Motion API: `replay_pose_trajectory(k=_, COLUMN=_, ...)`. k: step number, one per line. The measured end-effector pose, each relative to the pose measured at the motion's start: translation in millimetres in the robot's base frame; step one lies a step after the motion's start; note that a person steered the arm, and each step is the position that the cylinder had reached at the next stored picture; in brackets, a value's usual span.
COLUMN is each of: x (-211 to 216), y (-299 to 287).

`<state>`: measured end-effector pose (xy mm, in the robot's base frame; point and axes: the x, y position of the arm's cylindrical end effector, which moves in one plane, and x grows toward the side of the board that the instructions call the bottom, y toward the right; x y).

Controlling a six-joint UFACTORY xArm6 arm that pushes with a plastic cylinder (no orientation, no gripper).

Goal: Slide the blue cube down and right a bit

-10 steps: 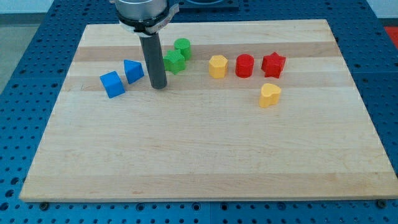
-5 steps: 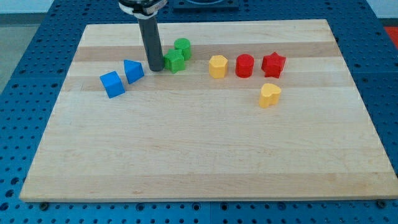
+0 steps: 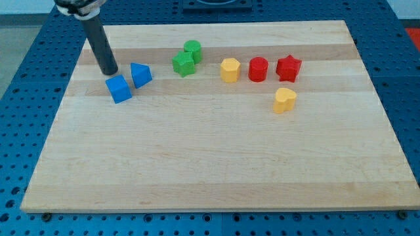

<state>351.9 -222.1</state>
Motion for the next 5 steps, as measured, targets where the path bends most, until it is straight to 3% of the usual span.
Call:
replay_pose_trajectory(k=2, x=19.9, y=7.2)
replay_pose_trajectory(k=5, x=55.9, y=87.5)
